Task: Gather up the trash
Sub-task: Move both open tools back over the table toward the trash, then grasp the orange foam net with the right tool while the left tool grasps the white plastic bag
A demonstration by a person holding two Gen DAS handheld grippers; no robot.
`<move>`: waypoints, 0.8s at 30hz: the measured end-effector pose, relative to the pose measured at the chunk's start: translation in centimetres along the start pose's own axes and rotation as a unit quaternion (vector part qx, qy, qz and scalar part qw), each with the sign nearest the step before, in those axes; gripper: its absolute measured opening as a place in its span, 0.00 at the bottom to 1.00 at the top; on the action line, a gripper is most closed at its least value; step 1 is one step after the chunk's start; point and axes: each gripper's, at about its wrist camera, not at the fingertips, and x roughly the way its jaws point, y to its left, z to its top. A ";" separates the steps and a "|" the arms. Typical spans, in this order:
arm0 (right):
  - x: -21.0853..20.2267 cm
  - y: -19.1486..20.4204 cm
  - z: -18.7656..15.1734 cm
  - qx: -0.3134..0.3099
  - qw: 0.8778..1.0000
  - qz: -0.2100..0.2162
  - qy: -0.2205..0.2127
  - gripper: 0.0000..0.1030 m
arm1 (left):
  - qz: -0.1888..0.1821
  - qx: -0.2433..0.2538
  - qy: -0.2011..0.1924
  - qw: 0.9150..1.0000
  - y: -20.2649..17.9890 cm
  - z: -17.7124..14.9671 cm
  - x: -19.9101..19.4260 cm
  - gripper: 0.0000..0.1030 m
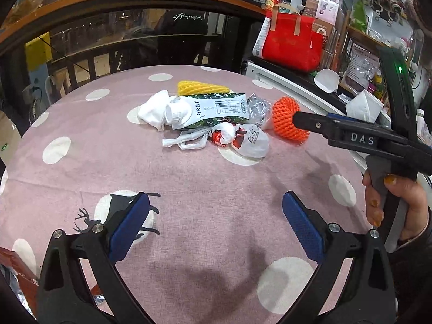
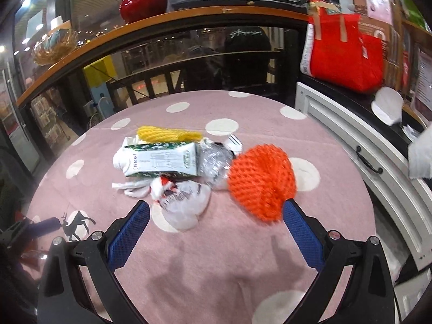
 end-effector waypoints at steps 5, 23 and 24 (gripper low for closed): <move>1.4 -0.9 1.1 0.002 0.999 -0.053 -0.001 0.93 | 0.003 -0.003 -0.004 1.000 0.3 0.4 0.4 0.94; 4.5 -5.4 0.4 0.060 0.995 -0.050 0.055 0.18 | -0.025 -0.001 0.027 0.999 -2.5 3.2 4.4 0.73; 3.9 -5.5 0.2 0.060 0.996 -0.049 0.050 0.18 | -0.026 -0.004 0.033 0.999 -2.9 3.5 5.1 0.71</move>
